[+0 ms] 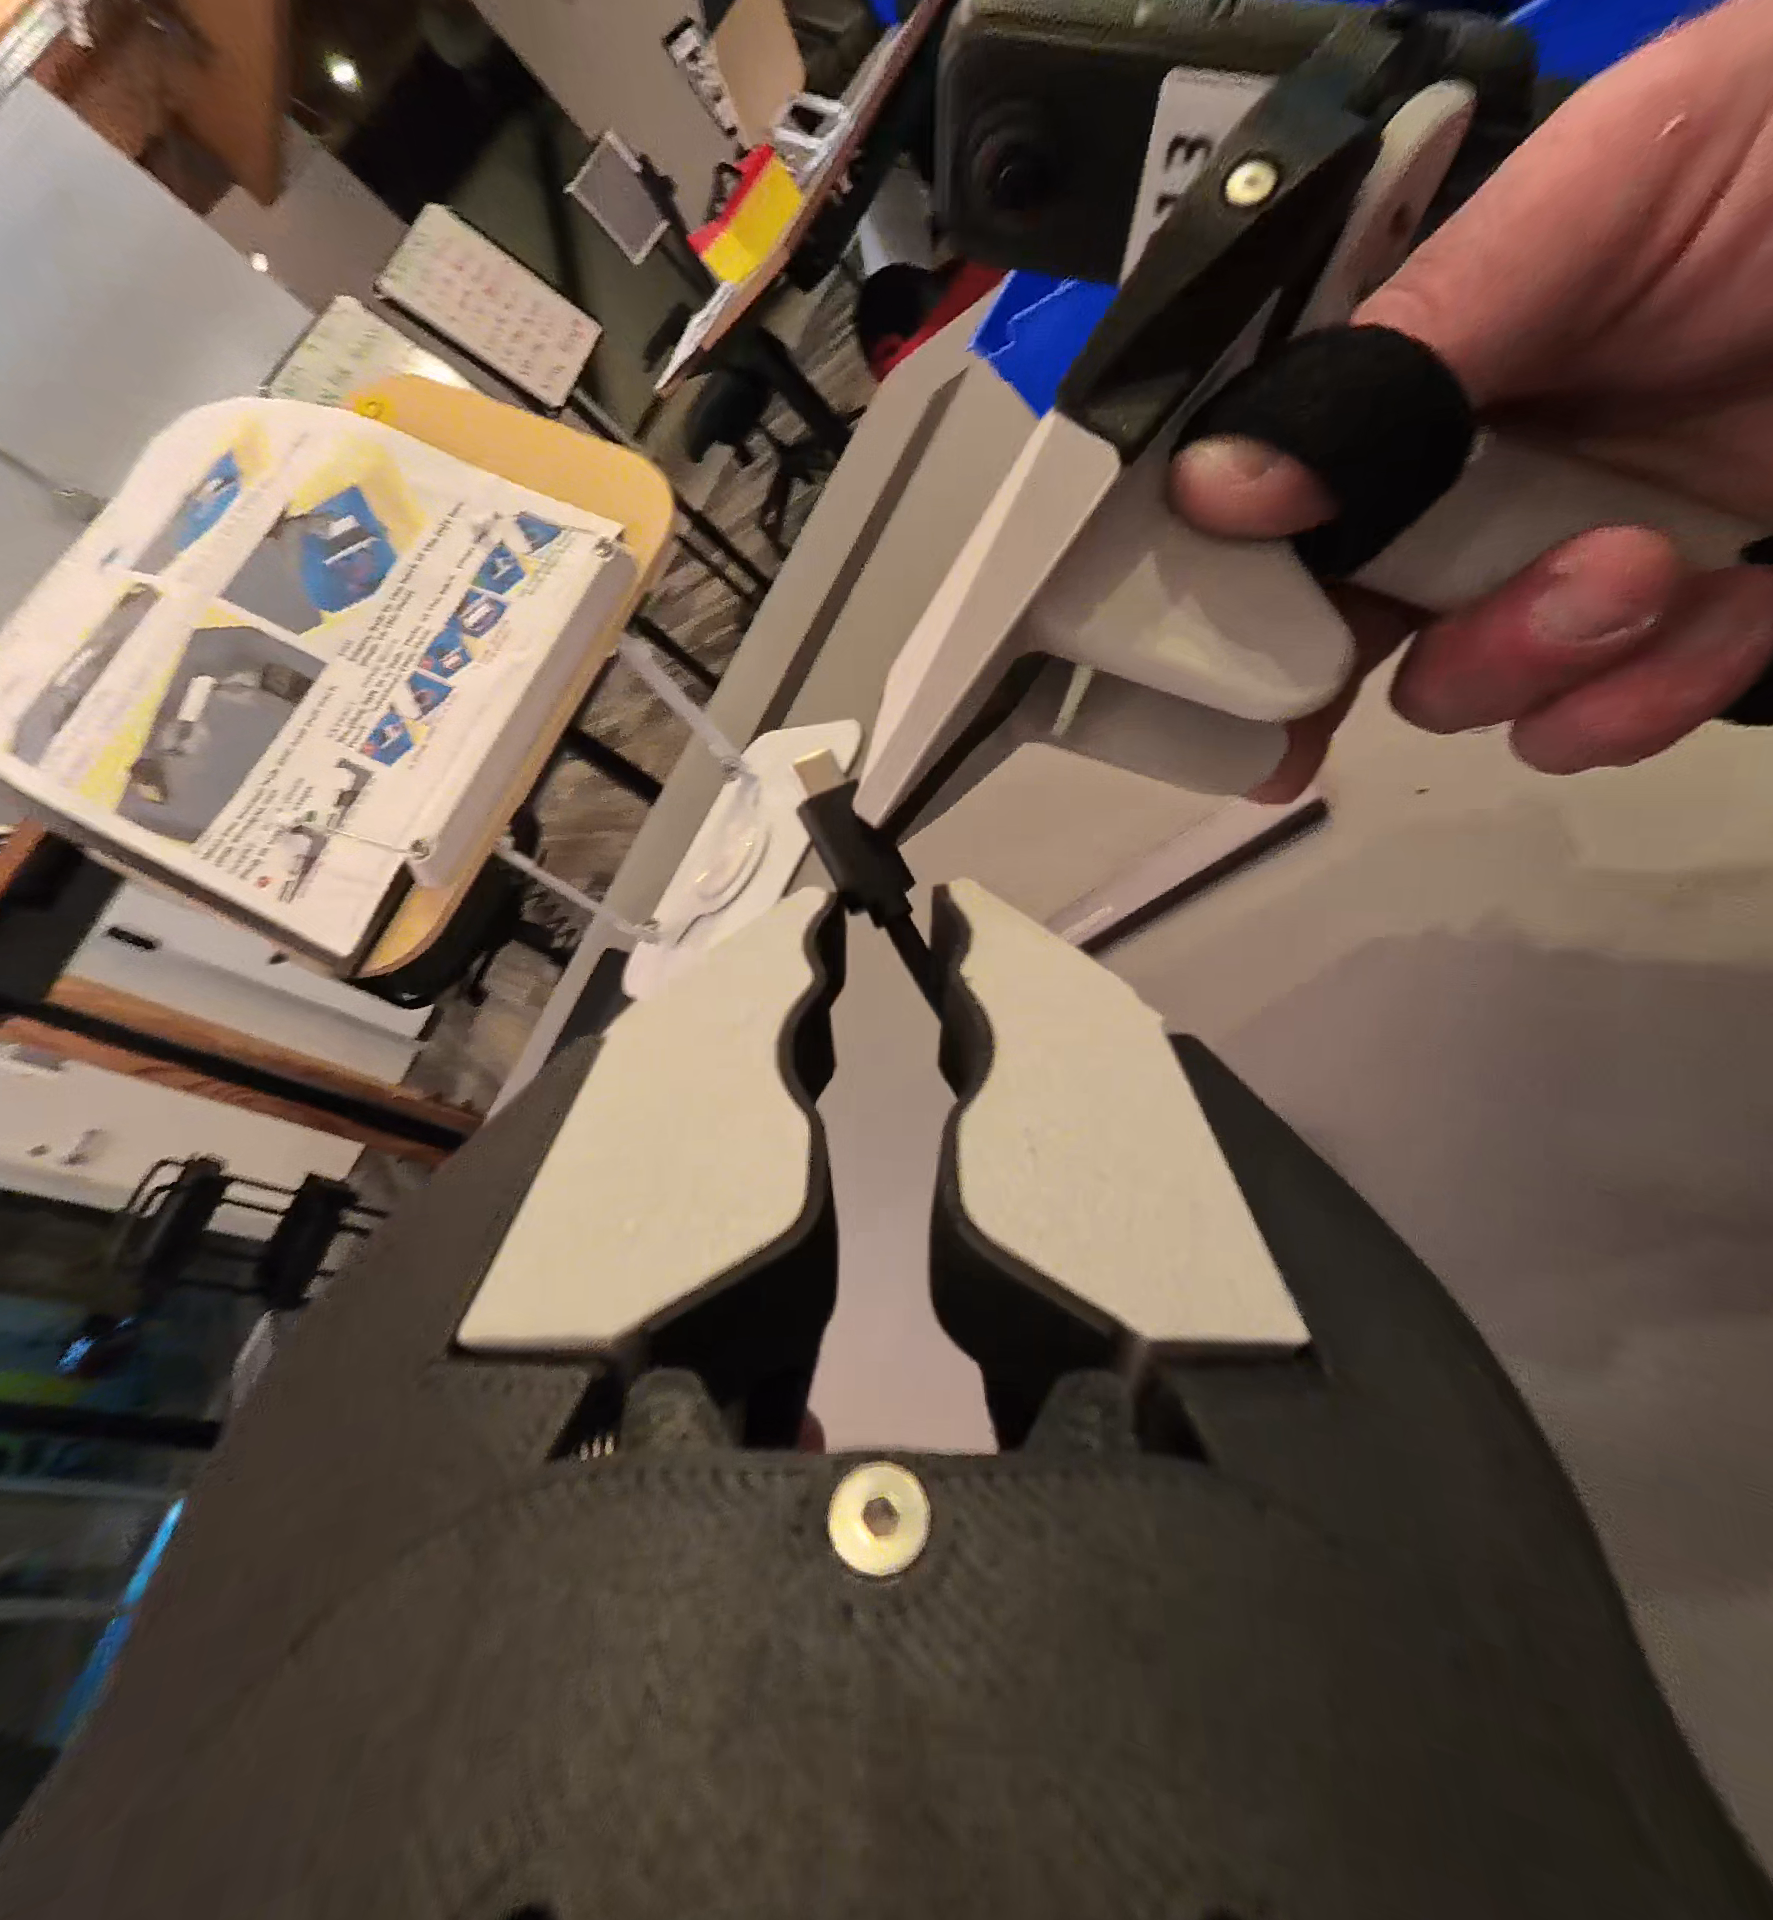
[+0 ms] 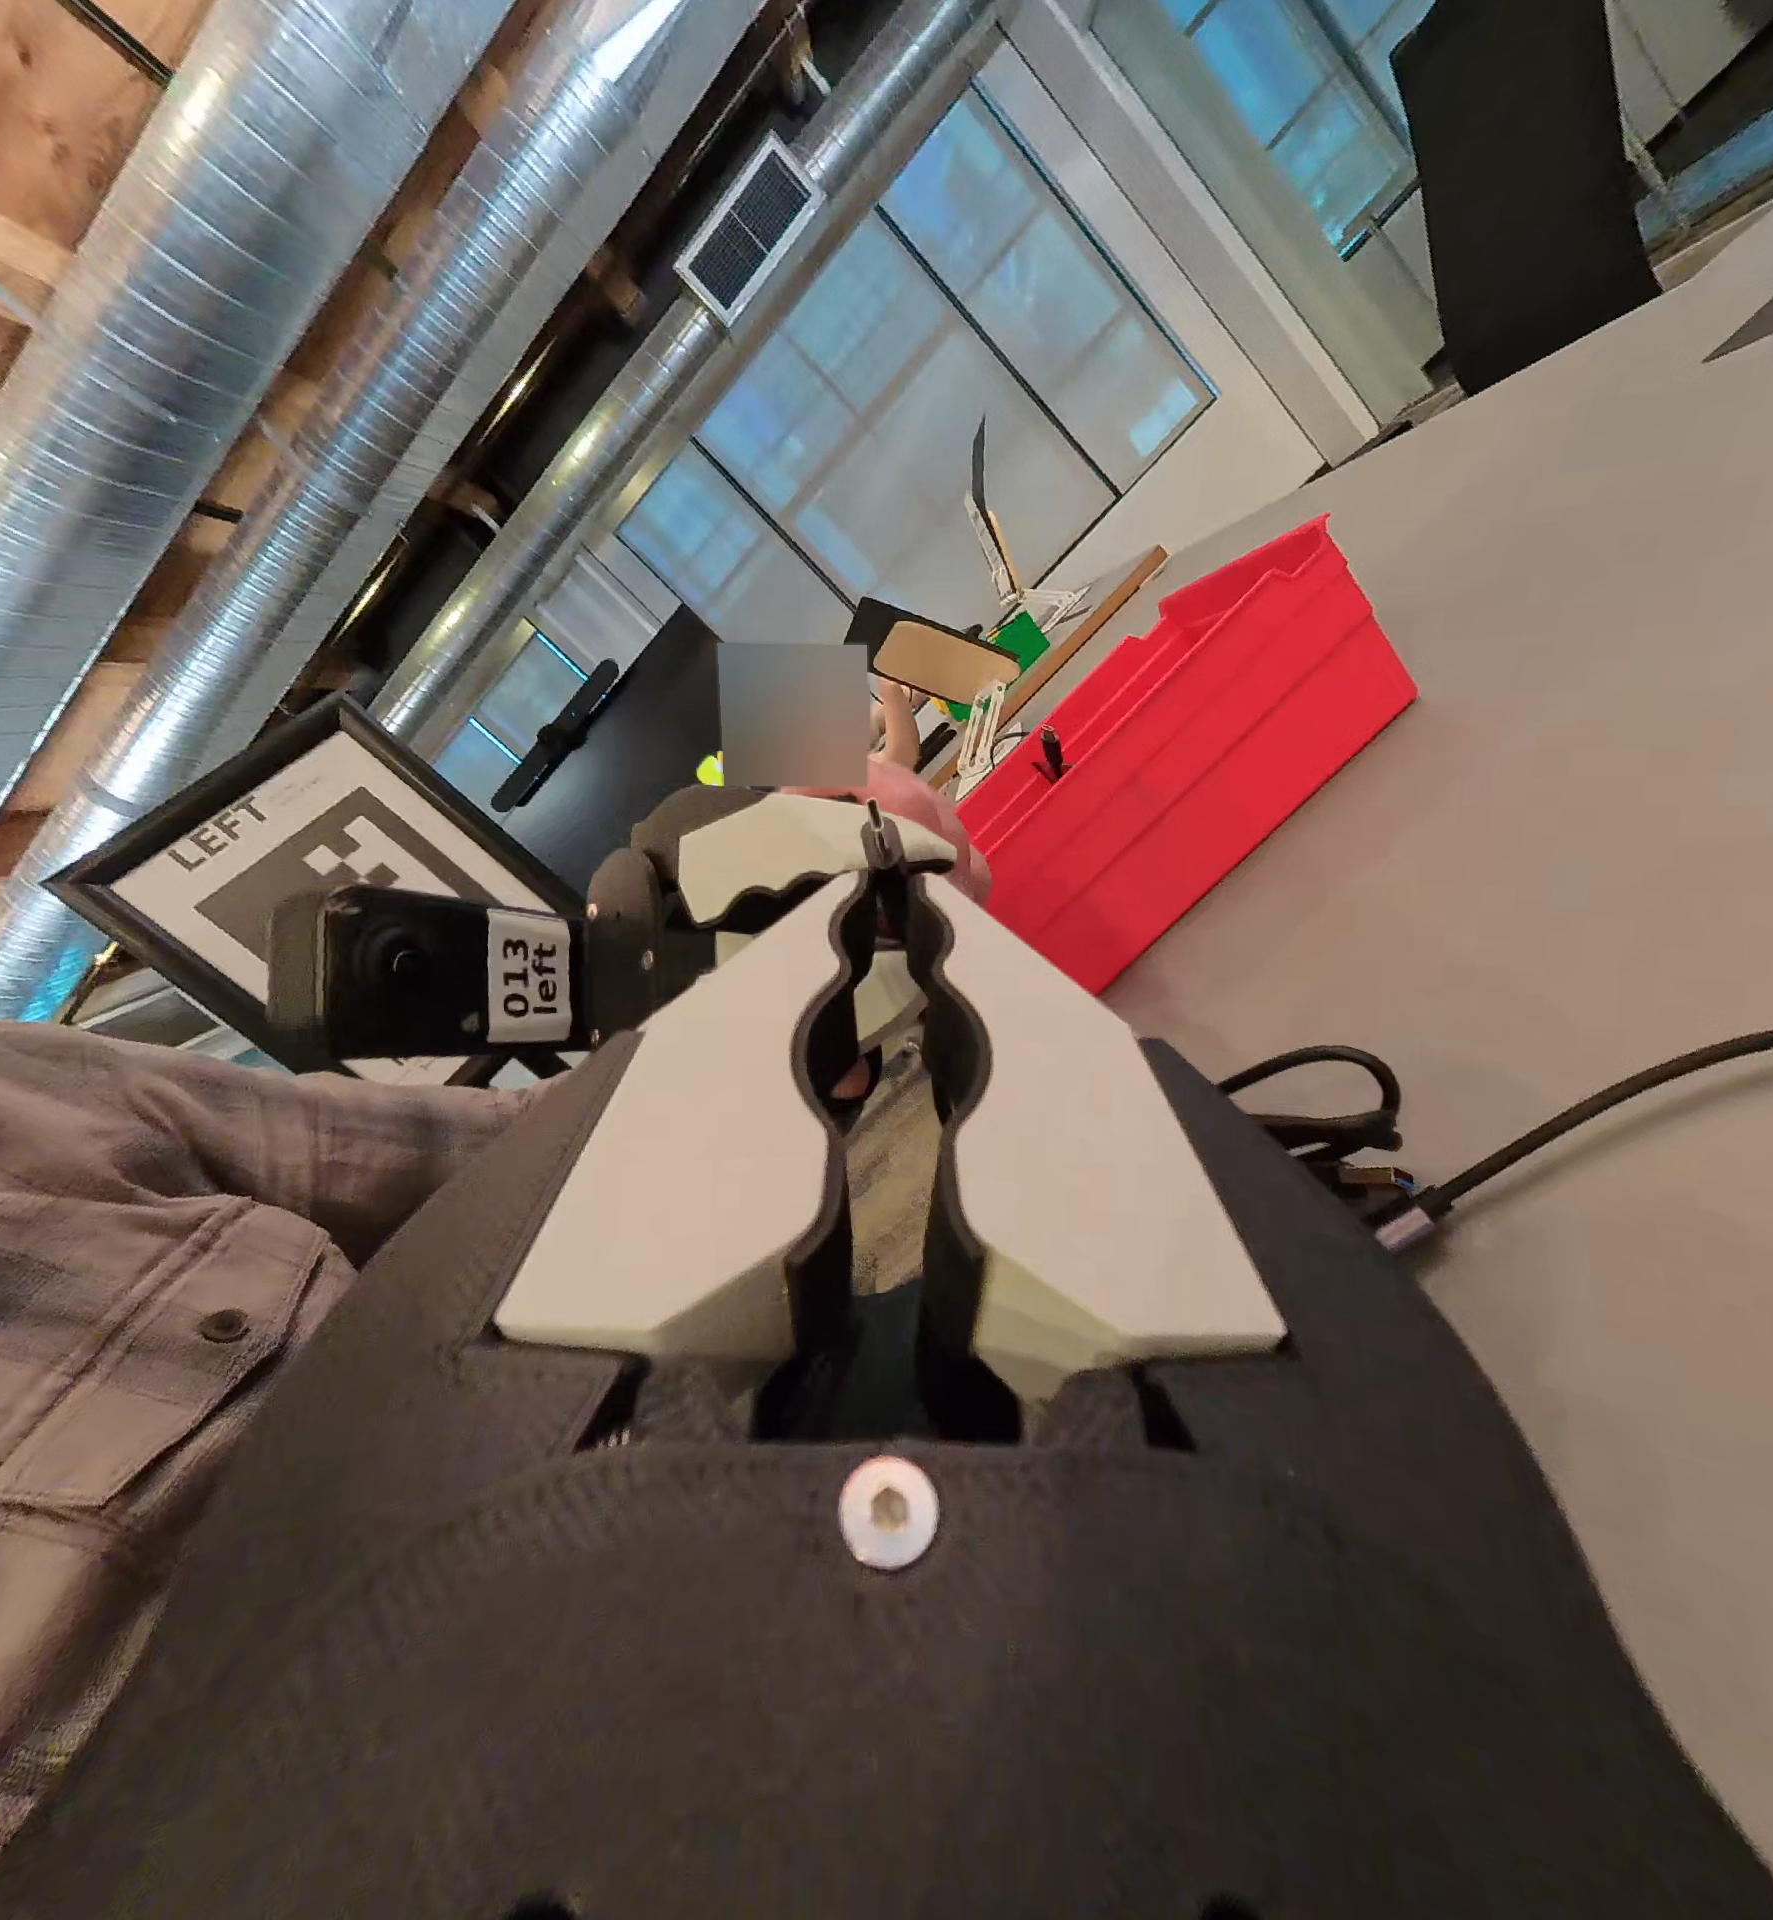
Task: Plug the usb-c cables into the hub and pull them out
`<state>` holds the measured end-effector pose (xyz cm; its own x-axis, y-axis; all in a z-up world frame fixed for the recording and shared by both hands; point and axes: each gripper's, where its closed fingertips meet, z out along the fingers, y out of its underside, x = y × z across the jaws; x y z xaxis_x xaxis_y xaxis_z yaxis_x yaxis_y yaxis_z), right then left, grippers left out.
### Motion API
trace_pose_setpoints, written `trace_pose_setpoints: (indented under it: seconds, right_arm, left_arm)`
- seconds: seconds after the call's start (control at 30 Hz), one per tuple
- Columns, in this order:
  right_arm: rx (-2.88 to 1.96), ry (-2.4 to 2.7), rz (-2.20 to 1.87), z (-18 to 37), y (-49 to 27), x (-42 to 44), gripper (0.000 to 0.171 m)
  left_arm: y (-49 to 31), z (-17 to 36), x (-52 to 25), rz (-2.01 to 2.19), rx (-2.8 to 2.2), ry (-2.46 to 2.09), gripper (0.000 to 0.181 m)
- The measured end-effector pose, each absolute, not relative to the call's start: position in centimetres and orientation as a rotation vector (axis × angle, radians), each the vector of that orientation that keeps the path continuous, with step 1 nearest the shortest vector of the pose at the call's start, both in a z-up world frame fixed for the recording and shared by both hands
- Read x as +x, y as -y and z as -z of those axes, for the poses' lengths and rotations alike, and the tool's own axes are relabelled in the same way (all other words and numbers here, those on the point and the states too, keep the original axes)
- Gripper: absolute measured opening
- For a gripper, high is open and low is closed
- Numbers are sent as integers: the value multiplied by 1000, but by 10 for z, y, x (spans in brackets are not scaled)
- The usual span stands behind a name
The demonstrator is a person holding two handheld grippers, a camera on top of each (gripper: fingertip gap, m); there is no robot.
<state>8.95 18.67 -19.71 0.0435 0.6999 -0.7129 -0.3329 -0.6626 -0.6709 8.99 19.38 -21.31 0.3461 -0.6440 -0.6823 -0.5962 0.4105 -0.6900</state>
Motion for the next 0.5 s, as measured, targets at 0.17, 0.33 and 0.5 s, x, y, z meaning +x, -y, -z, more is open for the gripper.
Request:
trace_pose_setpoints:
  seconds: [0.17, 0.33, 0.5]
  right_arm:
    - [-1572, 456, -1680, 197, -185, 88, 2]
    - [-1592, 779, -1215, 200, -187, 95, 17]
    - [-1407, 1290, -228, 205, -192, 105, 26]
  left_arm:
    - [-198, 212, 86, 37, -1282, -1320, 10]
    - [-200, 219, 80, 115, -1389, -1417, 9]
    - [-193, 232, 80, 275, -1549, -1583, 8]
